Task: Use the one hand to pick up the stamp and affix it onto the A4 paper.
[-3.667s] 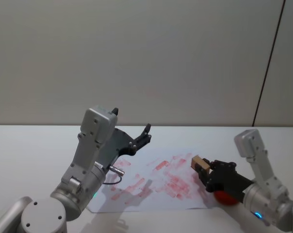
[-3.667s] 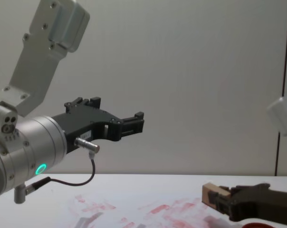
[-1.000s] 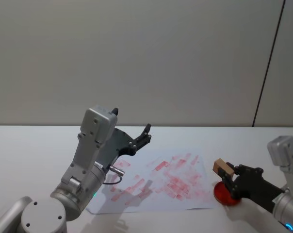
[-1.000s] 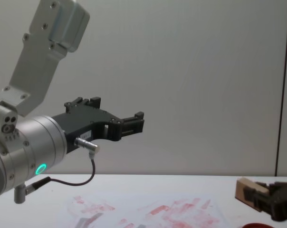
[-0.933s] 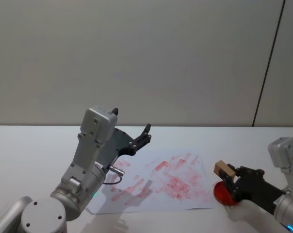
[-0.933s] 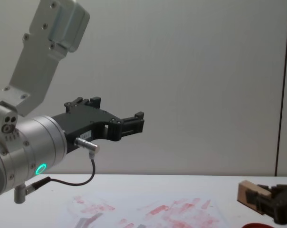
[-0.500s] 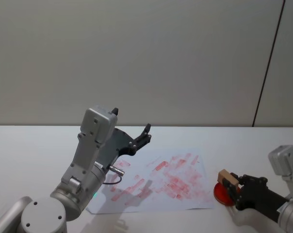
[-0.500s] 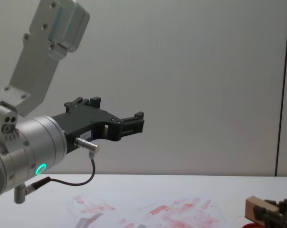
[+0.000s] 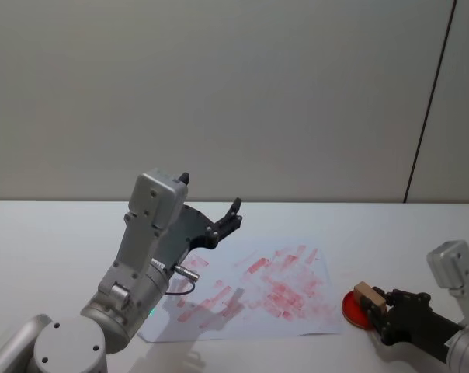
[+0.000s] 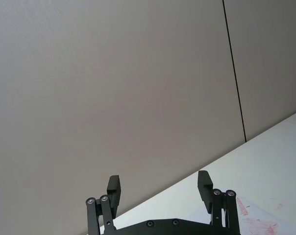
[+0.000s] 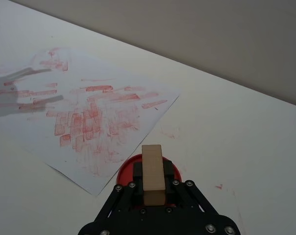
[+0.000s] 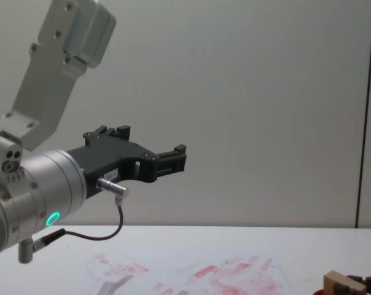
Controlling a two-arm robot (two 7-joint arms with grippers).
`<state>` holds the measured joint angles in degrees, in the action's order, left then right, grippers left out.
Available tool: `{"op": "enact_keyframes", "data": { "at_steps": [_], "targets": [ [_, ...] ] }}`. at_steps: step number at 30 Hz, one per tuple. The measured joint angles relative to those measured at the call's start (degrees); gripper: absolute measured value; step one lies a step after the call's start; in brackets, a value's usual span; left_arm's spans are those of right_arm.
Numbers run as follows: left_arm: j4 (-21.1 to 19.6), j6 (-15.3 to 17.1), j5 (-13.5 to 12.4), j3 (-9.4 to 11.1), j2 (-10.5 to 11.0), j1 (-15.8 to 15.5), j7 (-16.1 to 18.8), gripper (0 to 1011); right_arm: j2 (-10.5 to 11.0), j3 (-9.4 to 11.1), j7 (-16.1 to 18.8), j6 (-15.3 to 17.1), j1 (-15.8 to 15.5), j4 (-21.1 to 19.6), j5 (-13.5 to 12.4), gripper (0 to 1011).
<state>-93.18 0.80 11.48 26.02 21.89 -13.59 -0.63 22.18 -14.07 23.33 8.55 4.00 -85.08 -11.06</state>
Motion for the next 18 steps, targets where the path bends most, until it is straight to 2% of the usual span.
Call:
{"op": "enact_keyframes", "data": {
  "at_steps": [8, 15, 18],
  "targets": [
    [0.0, 0.0, 0.0, 0.0, 0.0, 0.0, 0.0, 1002, -0.4, -0.2, -0.1, -0.1, 0.7, 1.4, 0.3, 229],
    [0.0, 0.0, 0.0, 0.0, 0.0, 0.0, 0.0, 1002, -0.7, -0.4, -0.1, -0.2, 1.1, 2.0, 0.3, 474],
    [0.0, 0.0, 0.0, 0.0, 0.0, 0.0, 0.0, 1002, -0.7, -0.4, -0.1, -0.2, 1.2, 2.0, 0.2, 534]
  ]
}}
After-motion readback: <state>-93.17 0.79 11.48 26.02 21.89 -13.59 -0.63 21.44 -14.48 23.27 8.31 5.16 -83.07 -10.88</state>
